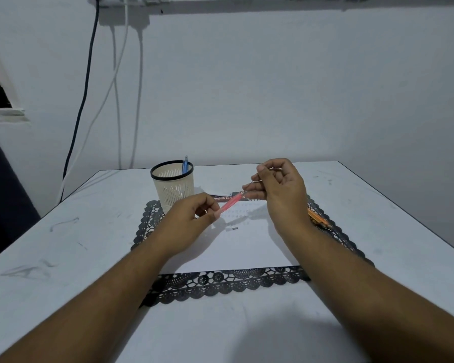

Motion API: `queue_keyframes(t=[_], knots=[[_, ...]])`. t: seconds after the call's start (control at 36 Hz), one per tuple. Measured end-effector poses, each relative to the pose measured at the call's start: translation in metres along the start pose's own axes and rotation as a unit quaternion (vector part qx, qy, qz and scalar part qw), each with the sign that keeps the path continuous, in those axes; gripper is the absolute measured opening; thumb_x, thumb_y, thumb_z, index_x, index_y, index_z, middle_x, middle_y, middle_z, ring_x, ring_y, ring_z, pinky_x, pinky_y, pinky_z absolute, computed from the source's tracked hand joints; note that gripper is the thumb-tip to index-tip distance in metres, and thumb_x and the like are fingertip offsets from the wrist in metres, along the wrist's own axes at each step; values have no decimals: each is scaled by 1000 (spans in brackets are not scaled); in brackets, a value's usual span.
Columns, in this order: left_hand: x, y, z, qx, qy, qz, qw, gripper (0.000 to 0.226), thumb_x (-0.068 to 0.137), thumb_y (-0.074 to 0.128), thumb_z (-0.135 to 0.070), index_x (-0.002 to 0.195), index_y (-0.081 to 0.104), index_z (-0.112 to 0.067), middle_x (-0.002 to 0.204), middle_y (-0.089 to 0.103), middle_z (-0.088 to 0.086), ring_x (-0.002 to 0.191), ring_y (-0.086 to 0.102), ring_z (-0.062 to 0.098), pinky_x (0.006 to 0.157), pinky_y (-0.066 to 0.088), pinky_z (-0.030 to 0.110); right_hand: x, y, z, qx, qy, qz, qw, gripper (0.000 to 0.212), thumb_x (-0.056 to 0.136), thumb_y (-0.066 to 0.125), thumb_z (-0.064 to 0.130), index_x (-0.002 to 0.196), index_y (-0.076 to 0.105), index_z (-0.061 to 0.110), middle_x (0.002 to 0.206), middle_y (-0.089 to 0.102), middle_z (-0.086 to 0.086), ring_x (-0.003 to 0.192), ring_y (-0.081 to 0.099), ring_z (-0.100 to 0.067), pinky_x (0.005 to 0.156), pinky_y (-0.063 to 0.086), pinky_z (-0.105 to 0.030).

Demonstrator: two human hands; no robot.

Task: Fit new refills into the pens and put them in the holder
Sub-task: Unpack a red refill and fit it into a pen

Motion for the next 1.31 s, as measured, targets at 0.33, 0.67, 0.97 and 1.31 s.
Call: queue_keyframes(t=[0.33,0.67,0.97,1.31], knots=[[0,0,-1,3,0,-7,1000,11,98,69,-22,88,69,-28,77,65,-15,68,54,-1,63,41,12,-2,3,-5,-4,-5,6,1000,6,104,62,12,102,61,7,86,67,-21,74,75,-35,65,64,-43],[0,1,-1,-15,6,-11,1000,8,97,69,-24,91,69,-27,78,65,-14,69,54,0,64,41,14,-6,4,-4,-7,-17,15,1000,8,105,61,17,107,57,10,84,74,-21,75,76,-37,66,63,-41],[-1,1,-2,-27,3,-20,999,6,98,69,-21,93,70,-24,76,63,-15,66,53,-1,63,42,13,-8,4,-4,-40,-20,21,999,7,106,60,21,108,57,15,85,77,-14,78,77,-30,66,64,-40],[0,1,-1,-42,-3,-16,999,6,98,68,-22,93,69,-25,75,62,-16,65,52,0,61,41,14,-8,4,-9,-34,8,32,999,8,100,69,14,102,63,9,86,76,-11,85,77,-29,62,64,-40]])
Point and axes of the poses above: each hand's wrist, its own x-axis towards the middle knuckle, its own y-axis out of the palm, z = x × y, the point moved 1 cm from there along x, towards the middle knuckle
